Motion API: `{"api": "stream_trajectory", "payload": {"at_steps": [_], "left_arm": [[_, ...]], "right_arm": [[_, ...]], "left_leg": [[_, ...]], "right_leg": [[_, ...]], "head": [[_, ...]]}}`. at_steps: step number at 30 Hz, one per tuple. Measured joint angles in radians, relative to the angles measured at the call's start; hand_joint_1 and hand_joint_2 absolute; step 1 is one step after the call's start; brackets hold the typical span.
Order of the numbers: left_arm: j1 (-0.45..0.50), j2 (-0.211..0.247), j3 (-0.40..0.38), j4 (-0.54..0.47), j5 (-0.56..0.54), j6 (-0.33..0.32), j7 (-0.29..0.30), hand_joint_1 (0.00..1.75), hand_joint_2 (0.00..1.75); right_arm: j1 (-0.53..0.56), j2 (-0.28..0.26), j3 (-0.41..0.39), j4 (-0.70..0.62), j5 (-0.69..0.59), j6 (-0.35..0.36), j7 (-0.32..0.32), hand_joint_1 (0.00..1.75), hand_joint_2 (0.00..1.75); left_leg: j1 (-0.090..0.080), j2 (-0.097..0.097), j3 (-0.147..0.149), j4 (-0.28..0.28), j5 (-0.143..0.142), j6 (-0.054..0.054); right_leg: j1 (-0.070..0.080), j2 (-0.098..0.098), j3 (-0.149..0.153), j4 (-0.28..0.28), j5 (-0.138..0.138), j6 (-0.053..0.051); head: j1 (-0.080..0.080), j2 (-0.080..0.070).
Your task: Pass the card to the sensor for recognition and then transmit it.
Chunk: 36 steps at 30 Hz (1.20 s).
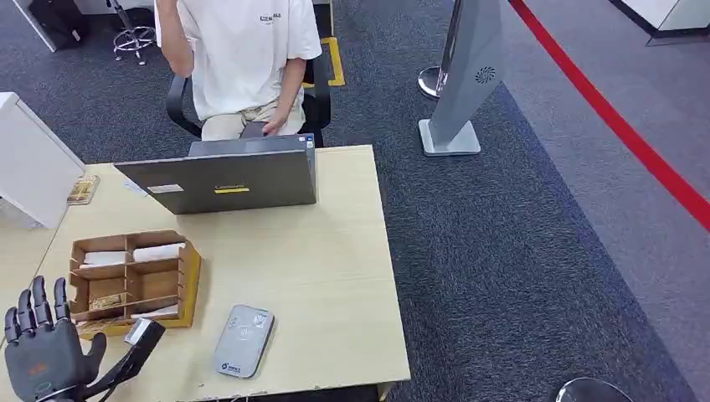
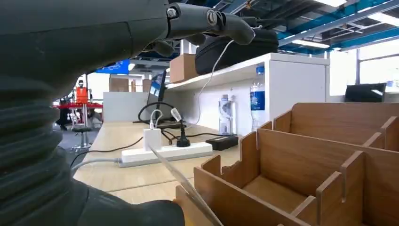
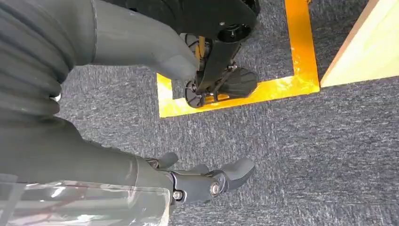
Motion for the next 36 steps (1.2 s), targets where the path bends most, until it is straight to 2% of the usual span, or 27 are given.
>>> {"api": "stream_trajectory", "payload": {"at_steps": [10,21,22,36], "left_arm": [[-0.018,-0.003,0.0,0.032,-0.033,-0.009,-0.011,0.0,1.75],[-0.05,-0.008,0.0,0.095,-0.061,-0.015,0.009,0.0,1.75],[-0.05,-0.008,0.0,0.098,-0.061,-0.015,0.009,1.75,1.75],[-0.05,-0.007,0.0,0.119,-0.012,-0.004,-0.021,1.75,1.75]], "right_arm": [[0.0,0.0,0.0,0.0,0.011,0.0,-0.002,0.0,1.75],[0.0,0.0,0.0,0.0,0.013,-0.001,0.0,0.0,1.75],[0.0,0.0,0.0,0.0,0.013,-0.001,0.0,0.0,1.75],[0.0,0.0,0.0,0.0,0.024,-0.001,0.005,0.0,1.75]], "left_leg": [[0.0,0.0,0.0,0.0,0.0,0.0],[0.0,0.0,0.0,0.0,0.0,0.0],[0.0,0.0,0.0,0.0,0.0,0.0],[0.0,0.0,0.0,0.0,0.0,0.0]], "right_leg": [[0.0,0.0,0.0,0.0,0.0,0.0],[0.0,0.0,0.0,0.0,0.0,0.0],[0.0,0.0,0.0,0.0,0.0,0.0],[0.0,0.0,0.0,0.0,0.0,0.0]], "head": [[0.0,0.0],[0.0,0.0],[0.0,0.0],[0.0,0.0]]}}
